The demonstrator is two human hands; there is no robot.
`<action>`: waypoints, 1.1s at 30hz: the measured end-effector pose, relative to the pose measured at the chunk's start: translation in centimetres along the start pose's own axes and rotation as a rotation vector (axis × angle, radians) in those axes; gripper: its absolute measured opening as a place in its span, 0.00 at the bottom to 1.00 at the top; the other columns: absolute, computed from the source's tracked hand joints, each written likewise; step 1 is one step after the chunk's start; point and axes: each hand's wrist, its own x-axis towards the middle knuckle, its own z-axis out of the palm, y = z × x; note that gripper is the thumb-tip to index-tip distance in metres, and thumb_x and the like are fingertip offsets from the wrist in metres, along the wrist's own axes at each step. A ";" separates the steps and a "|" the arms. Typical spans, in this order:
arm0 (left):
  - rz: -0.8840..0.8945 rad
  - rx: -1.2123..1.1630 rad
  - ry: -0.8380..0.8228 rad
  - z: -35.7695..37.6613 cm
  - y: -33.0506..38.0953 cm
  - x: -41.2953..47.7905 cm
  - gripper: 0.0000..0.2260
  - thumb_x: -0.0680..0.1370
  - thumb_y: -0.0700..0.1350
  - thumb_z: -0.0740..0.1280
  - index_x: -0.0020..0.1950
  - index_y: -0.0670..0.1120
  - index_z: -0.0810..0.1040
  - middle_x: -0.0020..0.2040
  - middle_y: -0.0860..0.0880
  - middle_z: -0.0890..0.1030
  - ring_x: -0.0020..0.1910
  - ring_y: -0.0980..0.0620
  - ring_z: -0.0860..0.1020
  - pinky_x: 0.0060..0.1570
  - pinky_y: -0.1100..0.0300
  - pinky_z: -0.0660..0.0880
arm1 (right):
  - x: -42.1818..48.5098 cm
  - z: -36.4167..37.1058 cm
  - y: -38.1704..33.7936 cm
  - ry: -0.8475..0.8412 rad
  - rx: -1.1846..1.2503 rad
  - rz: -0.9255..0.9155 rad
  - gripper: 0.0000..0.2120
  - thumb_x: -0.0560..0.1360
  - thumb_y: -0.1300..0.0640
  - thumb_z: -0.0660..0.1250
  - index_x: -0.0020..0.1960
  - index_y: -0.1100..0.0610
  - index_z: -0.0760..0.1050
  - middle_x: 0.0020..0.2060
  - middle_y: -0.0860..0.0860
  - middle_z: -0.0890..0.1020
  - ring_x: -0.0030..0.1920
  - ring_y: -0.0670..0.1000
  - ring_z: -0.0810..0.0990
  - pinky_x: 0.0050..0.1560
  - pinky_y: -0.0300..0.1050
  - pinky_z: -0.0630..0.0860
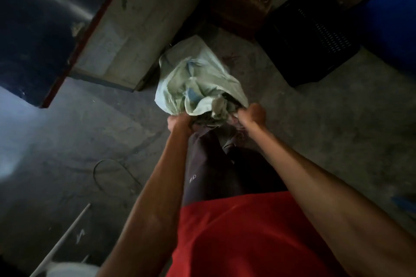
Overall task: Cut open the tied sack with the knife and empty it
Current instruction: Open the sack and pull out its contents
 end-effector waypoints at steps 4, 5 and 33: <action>0.076 0.204 0.034 -2.7 -1.3 1.7 0.25 0.71 0.37 0.77 0.67 0.35 0.78 0.58 0.37 0.84 0.53 0.43 0.84 0.42 0.49 0.85 | 1.5 -3.0 0.7 0.059 -0.332 -0.131 0.21 0.71 0.49 0.71 0.57 0.63 0.81 0.56 0.62 0.83 0.58 0.63 0.82 0.51 0.50 0.79; 0.073 0.207 -0.005 -3.0 -1.7 1.9 0.24 0.72 0.35 0.75 0.68 0.34 0.76 0.61 0.35 0.83 0.53 0.41 0.84 0.39 0.51 0.84 | 1.8 -3.3 0.7 0.051 -0.344 -0.124 0.22 0.72 0.49 0.71 0.58 0.63 0.80 0.58 0.62 0.83 0.59 0.63 0.81 0.52 0.50 0.79; 0.772 0.724 -0.091 -4.3 2.7 -2.7 0.55 0.62 0.57 0.84 0.80 0.60 0.53 0.78 0.40 0.63 0.72 0.39 0.71 0.68 0.39 0.74 | 1.9 -7.3 -4.4 -0.460 0.879 0.225 0.17 0.79 0.62 0.63 0.67 0.62 0.75 0.54 0.57 0.80 0.44 0.51 0.81 0.54 0.49 0.80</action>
